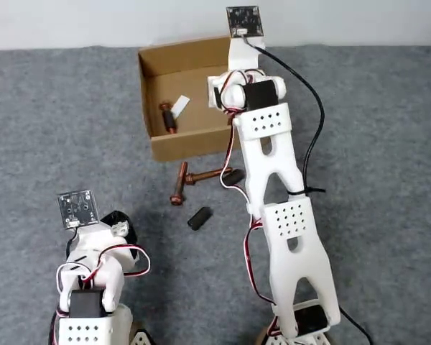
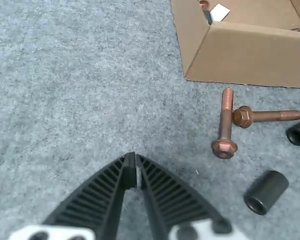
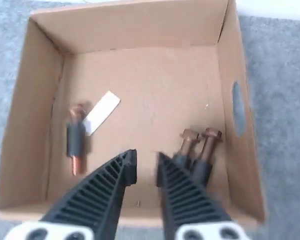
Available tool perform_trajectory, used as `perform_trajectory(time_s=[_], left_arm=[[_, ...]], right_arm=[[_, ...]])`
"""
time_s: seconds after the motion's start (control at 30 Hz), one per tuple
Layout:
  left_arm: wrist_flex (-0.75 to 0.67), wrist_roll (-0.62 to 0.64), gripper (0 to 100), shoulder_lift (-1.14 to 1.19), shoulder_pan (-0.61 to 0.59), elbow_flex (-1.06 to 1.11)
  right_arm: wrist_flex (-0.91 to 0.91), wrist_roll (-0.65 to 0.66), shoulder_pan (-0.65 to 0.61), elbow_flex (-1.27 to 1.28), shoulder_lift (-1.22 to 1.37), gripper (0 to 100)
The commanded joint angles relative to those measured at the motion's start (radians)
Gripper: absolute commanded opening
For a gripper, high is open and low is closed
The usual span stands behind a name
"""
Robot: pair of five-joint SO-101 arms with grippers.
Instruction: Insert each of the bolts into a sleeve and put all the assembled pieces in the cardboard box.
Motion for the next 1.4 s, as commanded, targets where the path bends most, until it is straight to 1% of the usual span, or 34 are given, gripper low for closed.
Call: perform_trajectory(time_s=[0.0, 0.07, 0.17, 0.37, 0.47, 0.57, 0.67, 0.8, 0.9, 1.0, 1.13, 1.2, 1.3, 1.37], left_arm=[[0.006, 0.011, 1, -0.003, -0.006, -0.005], [0.006, 0.011, 1, -0.003, -0.006, -0.005], [0.006, 0.011, 1, -0.003, -0.006, -0.005], [0.006, 0.011, 1, -0.003, -0.006, -0.005], [0.006, 0.011, 1, -0.003, -0.006, -0.005], [0.006, 0.011, 1, -0.003, -0.006, -0.005], [0.006, 0.011, 1, -0.003, -0.006, -0.005], [0.006, 0.011, 1, -0.003, -0.006, -0.005], [0.006, 0.011, 1, -0.003, -0.006, -0.005], [0.006, 0.011, 1, -0.003, -0.006, -0.005], [0.008, 0.011, 1, -0.003, -0.006, -0.005], [0.008, 0.011, 1, -0.003, -0.006, -0.005], [0.008, 0.011, 1, -0.003, -0.006, -0.005], [0.008, 0.011, 1, -0.003, -0.006, -0.005]], right_arm=[[0.096, 0.009, -0.015, -0.049, -0.071, 0.9], [0.160, 0.023, -0.019, -0.049, -0.099, 0.9], [0.268, 0.138, -0.033, -0.043, -0.145, 0.9], [0.263, 0.428, -0.035, -0.040, -0.248, 0.9], [0.265, 0.462, -0.050, 0.009, -0.298, 0.9], [0.265, 0.463, -0.051, 0.158, -0.401, 1.1], [0.263, 0.477, -0.051, 0.407, -0.541, 1.7], [0.260, 0.611, -0.047, 0.758, -0.722, 5.9], [0.259, 0.749, -0.045, 0.925, -0.792, 6.9], [0.260, 0.867, -0.044, 1.002, -0.806, 6.9], [0.259, 1.057, -0.048, 1.056, -0.803, 6.9], [0.257, 1.109, -0.050, 1.083, -0.789, 7.8], [0.259, 1.160, -0.042, 1.092, -0.745, 15.5], [0.257, 1.168, -0.044, 1.091, -0.716, 18.9]])
